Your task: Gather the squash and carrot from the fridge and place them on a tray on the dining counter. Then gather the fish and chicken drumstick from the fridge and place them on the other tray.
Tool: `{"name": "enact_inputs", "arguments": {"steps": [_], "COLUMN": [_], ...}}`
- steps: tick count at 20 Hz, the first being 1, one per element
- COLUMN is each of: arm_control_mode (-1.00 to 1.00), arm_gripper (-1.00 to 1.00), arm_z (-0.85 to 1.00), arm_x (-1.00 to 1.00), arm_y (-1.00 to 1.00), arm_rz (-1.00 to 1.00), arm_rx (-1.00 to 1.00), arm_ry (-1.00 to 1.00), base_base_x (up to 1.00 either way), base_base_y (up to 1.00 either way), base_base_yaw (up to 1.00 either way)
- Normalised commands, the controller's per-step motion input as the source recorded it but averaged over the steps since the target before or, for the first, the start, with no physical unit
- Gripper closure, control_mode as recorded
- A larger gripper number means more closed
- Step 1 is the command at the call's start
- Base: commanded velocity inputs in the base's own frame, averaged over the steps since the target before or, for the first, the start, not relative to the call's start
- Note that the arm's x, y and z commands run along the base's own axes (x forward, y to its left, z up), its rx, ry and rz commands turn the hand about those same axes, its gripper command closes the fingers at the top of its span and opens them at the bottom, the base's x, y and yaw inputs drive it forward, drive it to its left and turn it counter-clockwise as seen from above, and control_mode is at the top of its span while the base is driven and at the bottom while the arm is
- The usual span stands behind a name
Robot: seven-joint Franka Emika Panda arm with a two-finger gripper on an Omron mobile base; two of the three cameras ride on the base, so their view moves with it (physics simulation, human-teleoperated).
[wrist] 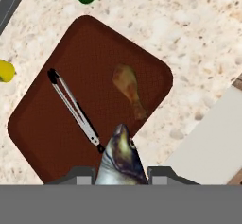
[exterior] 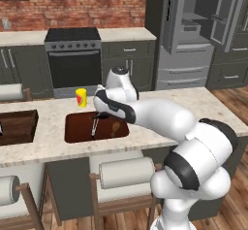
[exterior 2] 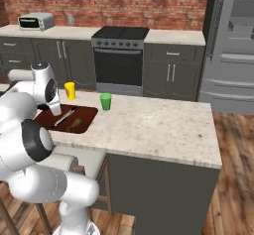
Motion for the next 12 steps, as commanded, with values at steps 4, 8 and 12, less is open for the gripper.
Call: {"name": "enact_inputs", "arguments": {"steps": [4, 8, 12], "arm_control_mode": [-1.00, -1.00, -1.00], "arm_gripper": [1.00, 1.00, 1.00], "arm_z": [-0.33, -0.33, -0.26], "arm_x": [0.19, 0.29, 0.32], "arm_y": [0.04, 0.02, 0.06], "arm_rz": [0.04, 0.03, 0.01], "arm_rx": [0.00, 0.00, 0.00], "arm_ry": [0.01, 0.03, 0.00], "base_base_x": [0.00, 0.00, 0.00], "base_base_y": [0.00, 0.00, 0.00], "base_base_yaw": [0.00, 0.00, 0.00]}}
